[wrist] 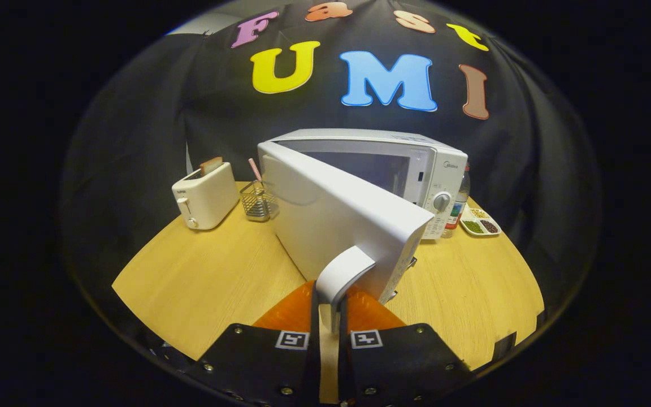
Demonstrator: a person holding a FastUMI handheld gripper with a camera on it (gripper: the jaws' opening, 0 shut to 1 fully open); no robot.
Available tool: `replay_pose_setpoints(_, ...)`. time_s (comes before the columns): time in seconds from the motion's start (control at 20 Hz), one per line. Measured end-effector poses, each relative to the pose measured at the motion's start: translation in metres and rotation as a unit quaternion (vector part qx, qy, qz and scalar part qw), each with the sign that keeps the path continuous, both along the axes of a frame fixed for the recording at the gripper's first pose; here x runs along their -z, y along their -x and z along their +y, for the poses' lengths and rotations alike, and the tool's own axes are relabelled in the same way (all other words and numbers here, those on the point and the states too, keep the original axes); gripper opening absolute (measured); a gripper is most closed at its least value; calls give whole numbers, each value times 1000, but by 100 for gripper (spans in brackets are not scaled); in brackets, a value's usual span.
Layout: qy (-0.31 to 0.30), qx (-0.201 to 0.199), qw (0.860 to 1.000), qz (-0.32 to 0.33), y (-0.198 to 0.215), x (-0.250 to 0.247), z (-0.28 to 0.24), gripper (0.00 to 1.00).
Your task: Open the microwave, put the food inside, and close the microwave door.
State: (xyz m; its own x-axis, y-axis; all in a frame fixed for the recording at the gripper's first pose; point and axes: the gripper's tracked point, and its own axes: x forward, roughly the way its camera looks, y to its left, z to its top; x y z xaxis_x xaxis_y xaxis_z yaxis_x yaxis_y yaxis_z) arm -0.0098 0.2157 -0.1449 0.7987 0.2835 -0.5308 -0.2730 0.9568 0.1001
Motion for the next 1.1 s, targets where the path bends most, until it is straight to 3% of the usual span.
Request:
replay_pose_setpoints(0.6, 53, -95, 993, -35, 65, 2, 63, 14)
replay_pose_setpoints(0.85, 5, -173, 984, -35, 96, -8, 101, 14)
replay_pose_setpoints(1.1, -73, -261, 963, -13, 136, -31, 125, 14)
